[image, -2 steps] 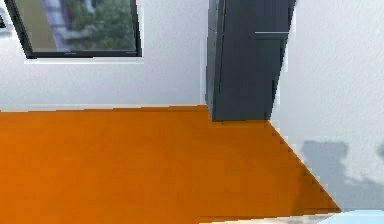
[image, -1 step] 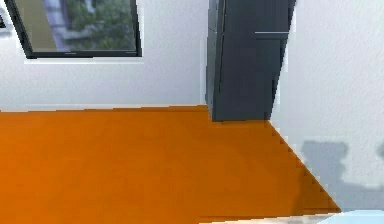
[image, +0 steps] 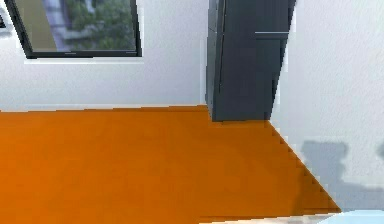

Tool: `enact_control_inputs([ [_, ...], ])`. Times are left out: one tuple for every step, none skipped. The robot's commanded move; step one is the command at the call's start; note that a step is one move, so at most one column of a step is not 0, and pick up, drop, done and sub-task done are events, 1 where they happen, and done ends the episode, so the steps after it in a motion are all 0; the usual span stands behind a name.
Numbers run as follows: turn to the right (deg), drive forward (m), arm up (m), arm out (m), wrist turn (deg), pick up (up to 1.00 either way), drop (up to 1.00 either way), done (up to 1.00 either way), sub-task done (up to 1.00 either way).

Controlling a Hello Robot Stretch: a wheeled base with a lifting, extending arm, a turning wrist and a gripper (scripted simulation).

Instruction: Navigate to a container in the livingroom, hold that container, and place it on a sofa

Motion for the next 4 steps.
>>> enact_control_inputs([
  [0.0,0.0,-0.3,0.0,0.0,0.0,0.0,0.0,0.0],
  [0.0,0.0,0.0,0.0,0.0,1.0,0.0,0.0,0.0],
  [0.0,0.0,0.1,0.0,0.0,0.0,0.0,0.0,0.0],
  [0.0,0.0,0.22,0.0,0.0,0.0,0.0,0.0,0.0],
])
